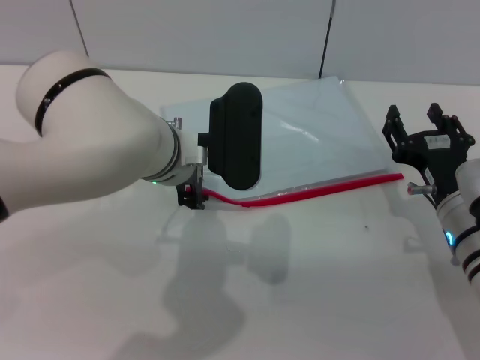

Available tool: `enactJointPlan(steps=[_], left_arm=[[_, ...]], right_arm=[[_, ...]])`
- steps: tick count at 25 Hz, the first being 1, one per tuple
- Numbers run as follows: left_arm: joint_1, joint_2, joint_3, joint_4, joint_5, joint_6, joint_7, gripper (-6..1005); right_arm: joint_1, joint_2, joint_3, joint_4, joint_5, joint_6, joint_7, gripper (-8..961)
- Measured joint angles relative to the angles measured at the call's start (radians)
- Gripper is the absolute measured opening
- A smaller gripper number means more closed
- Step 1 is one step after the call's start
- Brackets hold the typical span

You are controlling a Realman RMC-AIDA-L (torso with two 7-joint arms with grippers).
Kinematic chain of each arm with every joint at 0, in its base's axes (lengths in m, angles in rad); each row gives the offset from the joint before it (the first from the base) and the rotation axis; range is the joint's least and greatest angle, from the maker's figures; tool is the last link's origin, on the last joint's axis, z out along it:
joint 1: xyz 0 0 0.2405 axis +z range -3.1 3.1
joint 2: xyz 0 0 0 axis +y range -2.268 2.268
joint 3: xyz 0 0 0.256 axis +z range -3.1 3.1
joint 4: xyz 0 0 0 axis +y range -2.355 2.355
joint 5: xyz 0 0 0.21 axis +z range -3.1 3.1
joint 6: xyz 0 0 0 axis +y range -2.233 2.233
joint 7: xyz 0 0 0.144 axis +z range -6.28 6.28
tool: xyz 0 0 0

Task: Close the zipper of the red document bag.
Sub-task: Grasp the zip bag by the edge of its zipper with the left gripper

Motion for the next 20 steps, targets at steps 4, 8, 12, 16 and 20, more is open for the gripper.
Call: enactJointPlan(steps=[4,8,12,16,20], left_arm=[[0.0,-0.002,0.003,-0.021,-0.001,-0.03,-0.013,755],[0.0,-0.002,0.005,-0.026,-0.001,-0.049,-0.023,755],[0.001,-0.002,0.001,-0.027,-0.001,-0.062,-0.032,754],[0.0,-0.002,0.0,-0.039,-0.002,-0.079,-0.04,754],[-0.001,-0.002,0.004,-0.052,-0.002,-0.1,-0.047,755]], right_arm=[[0.002,0.0,0.0,0.0,0.0,-0.001,0.0,666],[0.003,0.0,0.0,0.0,0.0,-0.001,0.0,666],[0.003,0.0,0.0,0.0,0.0,-0.002,0.0,666],[0.004,0.0,0.0,0.0,0.0,-0.002,0.0,666],[0.004,0.0,0.0,0.0,0.001,-0.002,0.0,666]])
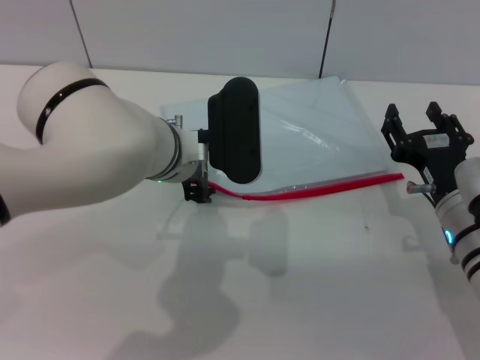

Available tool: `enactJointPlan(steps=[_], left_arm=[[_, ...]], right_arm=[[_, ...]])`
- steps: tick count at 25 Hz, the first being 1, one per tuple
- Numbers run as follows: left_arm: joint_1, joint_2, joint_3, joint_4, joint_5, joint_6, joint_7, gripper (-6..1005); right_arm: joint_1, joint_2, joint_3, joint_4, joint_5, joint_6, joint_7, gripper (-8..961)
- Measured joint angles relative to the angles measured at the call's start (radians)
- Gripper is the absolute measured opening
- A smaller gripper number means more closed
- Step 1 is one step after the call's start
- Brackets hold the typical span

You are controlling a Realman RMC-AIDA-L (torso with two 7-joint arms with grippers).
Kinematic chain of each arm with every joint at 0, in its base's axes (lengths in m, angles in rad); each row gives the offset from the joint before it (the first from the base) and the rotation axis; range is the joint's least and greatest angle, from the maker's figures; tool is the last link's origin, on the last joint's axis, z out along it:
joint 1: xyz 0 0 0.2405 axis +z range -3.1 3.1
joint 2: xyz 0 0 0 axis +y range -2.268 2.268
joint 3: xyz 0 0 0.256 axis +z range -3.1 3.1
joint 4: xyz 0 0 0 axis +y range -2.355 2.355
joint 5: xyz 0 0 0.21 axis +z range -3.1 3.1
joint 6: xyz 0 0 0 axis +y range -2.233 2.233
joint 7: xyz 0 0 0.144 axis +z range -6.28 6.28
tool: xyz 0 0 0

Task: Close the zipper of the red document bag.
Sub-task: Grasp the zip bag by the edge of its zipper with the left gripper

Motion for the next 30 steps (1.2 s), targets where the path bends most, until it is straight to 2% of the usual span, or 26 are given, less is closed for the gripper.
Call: enactJointPlan(steps=[18,20,25,30], left_arm=[[0.003,-0.001,0.006,-0.022,0.0,-0.043,-0.031,589],[0.003,-0.001,0.006,-0.022,0.0,-0.052,-0.045,375],[0.006,-0.001,0.006,-0.021,0.001,-0.068,-0.069,179],[0.007,-0.001,0.001,-0.021,0.002,-0.071,-0.092,120]], right_arm=[[0.001,0.0,0.0,0.0,0.006,-0.014,0.0,665],[0.001,0.0,0.0,0.0,0.011,-0.014,0.0,666],[0.001,-0.001,0.0,-0.002,0.011,-0.014,0.001,666],[0.001,-0.002,0.0,-0.002,0.011,-0.012,0.002,666]])
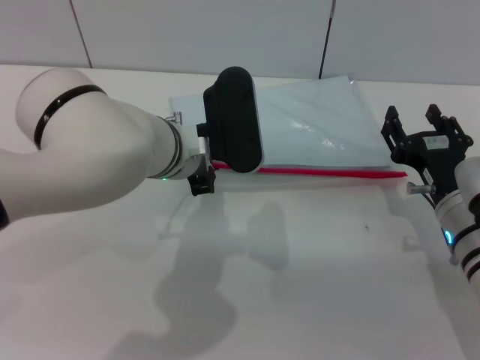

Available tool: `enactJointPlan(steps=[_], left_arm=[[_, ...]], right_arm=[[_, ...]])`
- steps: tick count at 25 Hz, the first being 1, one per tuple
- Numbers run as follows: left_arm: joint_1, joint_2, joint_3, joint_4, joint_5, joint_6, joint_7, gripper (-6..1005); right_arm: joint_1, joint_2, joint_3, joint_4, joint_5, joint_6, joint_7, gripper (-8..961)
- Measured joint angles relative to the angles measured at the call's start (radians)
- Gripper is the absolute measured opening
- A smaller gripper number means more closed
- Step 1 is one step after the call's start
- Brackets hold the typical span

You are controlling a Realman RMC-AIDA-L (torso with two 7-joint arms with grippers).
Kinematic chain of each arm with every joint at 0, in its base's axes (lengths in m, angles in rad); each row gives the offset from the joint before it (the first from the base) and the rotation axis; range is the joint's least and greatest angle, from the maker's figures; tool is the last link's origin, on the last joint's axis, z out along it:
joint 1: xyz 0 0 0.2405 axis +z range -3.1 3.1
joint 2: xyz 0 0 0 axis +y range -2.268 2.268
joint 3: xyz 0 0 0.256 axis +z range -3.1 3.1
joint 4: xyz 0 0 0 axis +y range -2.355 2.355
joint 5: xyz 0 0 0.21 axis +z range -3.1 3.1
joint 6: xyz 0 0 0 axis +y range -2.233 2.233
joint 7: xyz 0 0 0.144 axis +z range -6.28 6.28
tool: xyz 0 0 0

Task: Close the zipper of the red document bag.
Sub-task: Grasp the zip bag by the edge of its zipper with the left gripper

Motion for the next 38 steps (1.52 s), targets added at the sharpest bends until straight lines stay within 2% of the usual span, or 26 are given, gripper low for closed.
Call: enactJointPlan(steps=[6,10,15,16,17,18,22,27,29,32,34,38], left_arm=[[0.011,0.0,-0.005,0.016,0.0,-0.021,-0.055,81],[0.017,0.001,-0.009,0.029,0.0,-0.025,-0.072,66],[0.056,0.003,-0.027,0.078,0.0,-0.052,-0.08,55],[0.075,0.004,-0.034,0.109,0.0,-0.061,-0.076,54],[0.075,0.004,-0.034,0.109,0.0,-0.061,-0.076,54],[0.085,0.004,-0.038,0.125,0.0,-0.066,-0.074,54],[0.133,0.008,-0.059,0.19,0.0,-0.073,-0.067,54],[0.182,0.005,-0.099,0.241,0.0,-0.075,-0.031,54],[0.192,0.005,-0.104,0.261,0.0,-0.075,-0.026,54],[0.204,0.009,-0.109,0.299,0.0,-0.075,-0.019,54],[0.207,0.011,-0.115,0.316,0.0,-0.071,-0.011,54],[0.211,0.011,-0.129,0.331,0.0,-0.064,0.012,55]], right_arm=[[-0.001,-0.001,0.01,-0.013,0.001,0.011,0.006,665],[-0.005,-0.005,0.059,-0.051,0.002,0.009,0.007,663],[-0.008,-0.023,0.086,-0.111,-0.008,-0.005,0.007,660],[-0.008,-0.043,0.09,-0.145,-0.013,-0.013,0.007,659],[-0.008,-0.043,0.09,-0.145,-0.013,-0.013,0.007,659],[-0.008,-0.059,0.09,-0.17,-0.014,-0.023,0.007,658],[-0.009,-0.146,0.088,-0.299,-0.03,-0.085,0.007,656],[-0.008,-0.228,0.114,-0.415,-0.105,-0.201,0.007,653],[-0.006,-0.25,0.136,-0.446,-0.134,-0.254,0.007,652],[-0.005,-0.27,0.185,-0.477,-0.191,-0.344,0.007,650],[-0.006,-0.275,0.244,-0.506,-0.256,-0.427,0.007,649],[-0.01,-0.275,0.271,-0.53,-0.309,-0.458,0.007,646]])
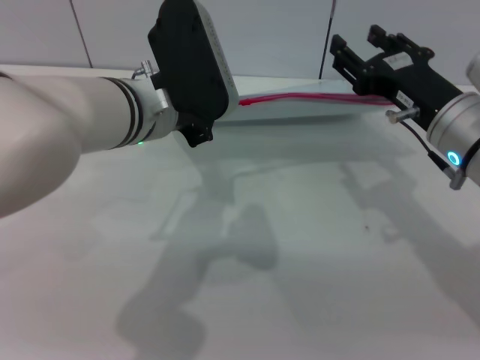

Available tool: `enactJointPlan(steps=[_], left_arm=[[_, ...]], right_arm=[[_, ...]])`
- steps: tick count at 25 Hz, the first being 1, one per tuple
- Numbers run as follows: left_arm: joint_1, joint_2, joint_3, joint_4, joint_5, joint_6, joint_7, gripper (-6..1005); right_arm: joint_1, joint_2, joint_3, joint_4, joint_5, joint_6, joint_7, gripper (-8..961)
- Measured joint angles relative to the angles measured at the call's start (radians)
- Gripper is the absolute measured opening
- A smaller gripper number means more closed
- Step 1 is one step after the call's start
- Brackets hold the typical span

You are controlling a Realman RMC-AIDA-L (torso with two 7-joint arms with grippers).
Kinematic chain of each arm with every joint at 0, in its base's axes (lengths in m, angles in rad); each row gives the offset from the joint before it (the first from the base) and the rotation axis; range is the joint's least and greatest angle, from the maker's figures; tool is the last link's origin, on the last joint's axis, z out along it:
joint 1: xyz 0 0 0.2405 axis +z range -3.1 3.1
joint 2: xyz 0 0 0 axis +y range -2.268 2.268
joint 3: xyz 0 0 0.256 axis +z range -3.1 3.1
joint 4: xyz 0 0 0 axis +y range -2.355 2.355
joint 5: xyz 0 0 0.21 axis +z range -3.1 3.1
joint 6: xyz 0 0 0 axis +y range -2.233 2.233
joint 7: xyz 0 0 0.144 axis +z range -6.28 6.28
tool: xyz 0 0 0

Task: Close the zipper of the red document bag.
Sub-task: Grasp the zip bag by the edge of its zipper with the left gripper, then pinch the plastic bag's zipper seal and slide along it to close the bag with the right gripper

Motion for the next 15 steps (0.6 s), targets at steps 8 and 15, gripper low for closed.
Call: enactJointPlan(steps=[8,15], left_arm=[[0.003,-0.006,-0.003,0.028,0.0,0.004,0.024,55],[0.012,-0.007,-0.007,0.061,-0.002,0.012,0.023,55]], right_arm=[[-0.03,-0.016,0.091,-0.097,-0.108,-0.136,0.0,638],[-0.029,-0.017,0.169,-0.175,-0.205,-0.271,-0.001,635]])
